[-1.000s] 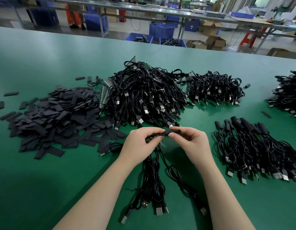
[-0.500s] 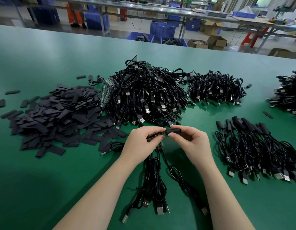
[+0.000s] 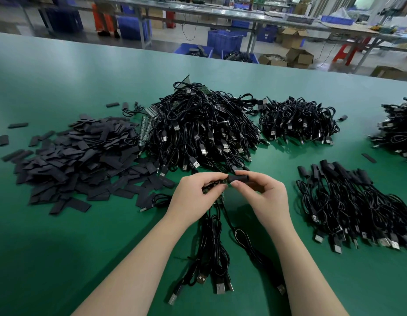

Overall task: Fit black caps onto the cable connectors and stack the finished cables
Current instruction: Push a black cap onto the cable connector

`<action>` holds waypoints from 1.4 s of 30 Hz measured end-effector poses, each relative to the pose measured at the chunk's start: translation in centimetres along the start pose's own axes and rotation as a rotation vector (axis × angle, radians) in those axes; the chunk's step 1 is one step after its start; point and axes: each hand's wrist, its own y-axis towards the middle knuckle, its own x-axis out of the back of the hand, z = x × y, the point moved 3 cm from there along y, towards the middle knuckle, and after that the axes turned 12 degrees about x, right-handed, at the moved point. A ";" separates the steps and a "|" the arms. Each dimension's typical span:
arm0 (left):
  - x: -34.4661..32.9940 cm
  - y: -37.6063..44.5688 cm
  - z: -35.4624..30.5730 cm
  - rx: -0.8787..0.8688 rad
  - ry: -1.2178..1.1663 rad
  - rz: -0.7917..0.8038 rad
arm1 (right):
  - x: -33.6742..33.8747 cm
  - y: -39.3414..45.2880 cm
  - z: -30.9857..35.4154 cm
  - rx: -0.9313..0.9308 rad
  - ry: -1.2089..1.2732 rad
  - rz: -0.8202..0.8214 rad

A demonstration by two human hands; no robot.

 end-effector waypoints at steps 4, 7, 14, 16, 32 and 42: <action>0.0 0.0 0.0 -0.014 -0.007 -0.013 | -0.4 -0.1 0.0 -0.032 0.047 -0.001; 0.1 0.0 0.0 -0.016 -0.031 -0.010 | -0.7 -0.1 0.1 -0.053 0.138 -0.010; 0.1 0.0 0.0 -0.022 -0.063 -0.007 | -1.2 -0.3 -0.1 -0.094 0.180 -0.051; 0.0 0.0 -0.1 -0.045 -0.051 -0.006 | -1.2 -0.3 -0.2 -0.103 0.167 -0.064; 0.0 -0.1 -0.4 -0.062 -0.007 0.012 | -0.6 -0.1 -0.4 -0.142 0.201 0.003; 0.0 0.0 -0.1 -0.055 -0.021 0.006 | -0.8 -0.2 -0.1 -0.058 0.082 -0.038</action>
